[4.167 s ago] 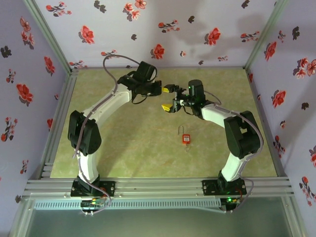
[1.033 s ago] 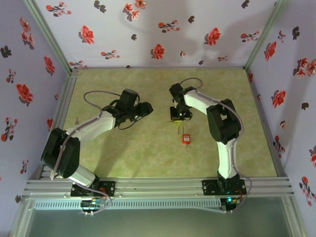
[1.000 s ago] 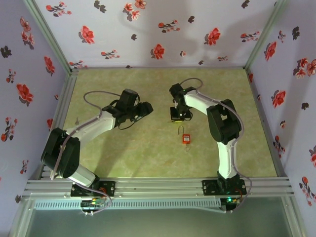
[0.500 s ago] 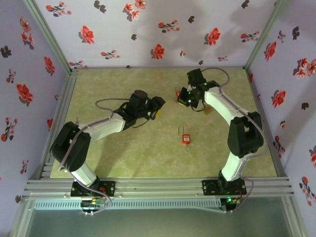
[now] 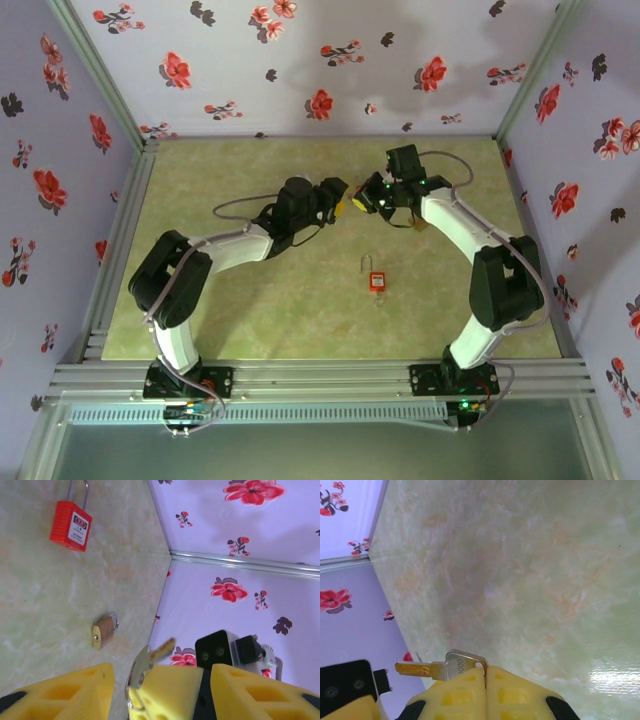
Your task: Unlock with the key
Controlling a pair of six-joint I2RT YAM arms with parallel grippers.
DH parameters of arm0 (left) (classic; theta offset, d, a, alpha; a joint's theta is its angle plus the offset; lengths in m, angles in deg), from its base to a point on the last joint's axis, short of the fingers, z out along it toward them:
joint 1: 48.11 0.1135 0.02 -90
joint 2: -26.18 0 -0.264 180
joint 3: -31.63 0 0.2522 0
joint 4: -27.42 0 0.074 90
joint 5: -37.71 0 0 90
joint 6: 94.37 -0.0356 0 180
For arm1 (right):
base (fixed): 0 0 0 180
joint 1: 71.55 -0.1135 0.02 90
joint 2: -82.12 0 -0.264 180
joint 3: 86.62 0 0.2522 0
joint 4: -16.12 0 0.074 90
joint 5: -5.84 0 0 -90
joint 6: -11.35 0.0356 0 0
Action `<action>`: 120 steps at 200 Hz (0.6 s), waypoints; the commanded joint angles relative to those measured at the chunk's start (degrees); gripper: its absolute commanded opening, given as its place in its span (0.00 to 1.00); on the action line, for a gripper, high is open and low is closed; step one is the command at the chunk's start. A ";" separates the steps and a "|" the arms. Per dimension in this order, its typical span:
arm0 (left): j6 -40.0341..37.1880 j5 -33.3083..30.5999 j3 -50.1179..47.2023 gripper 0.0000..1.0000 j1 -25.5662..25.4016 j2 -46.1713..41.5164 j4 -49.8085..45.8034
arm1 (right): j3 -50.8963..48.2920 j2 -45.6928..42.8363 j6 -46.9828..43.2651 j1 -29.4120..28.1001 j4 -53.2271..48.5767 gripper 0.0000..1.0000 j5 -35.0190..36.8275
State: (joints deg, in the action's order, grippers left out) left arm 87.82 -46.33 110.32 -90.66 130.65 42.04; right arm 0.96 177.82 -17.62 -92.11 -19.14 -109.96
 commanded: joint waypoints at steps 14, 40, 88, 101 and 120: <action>1.24 -1.45 1.95 0.44 -0.85 2.70 2.98 | -3.34 -3.73 6.83 0.02 6.63 0.00 -2.11; 0.79 -1.63 2.26 0.36 -0.88 3.15 2.70 | -5.53 -4.79 9.35 -0.01 9.19 0.00 -2.97; -0.86 -0.25 2.98 0.13 -0.96 3.52 2.21 | -8.51 -6.23 13.51 -0.06 13.40 0.00 -4.08; -1.76 0.30 2.84 0.07 -0.97 2.97 1.61 | -9.02 -6.49 14.36 -0.06 14.45 0.00 -4.55; -3.10 2.22 3.64 0.03 -0.87 2.94 1.26 | -9.28 -6.84 14.97 -0.08 15.11 0.00 -4.70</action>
State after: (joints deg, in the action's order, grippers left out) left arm 87.40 -46.35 112.09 -91.14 133.86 42.76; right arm -7.49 172.95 -5.55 -92.11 -7.40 -112.89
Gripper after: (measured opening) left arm 0.054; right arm 0.053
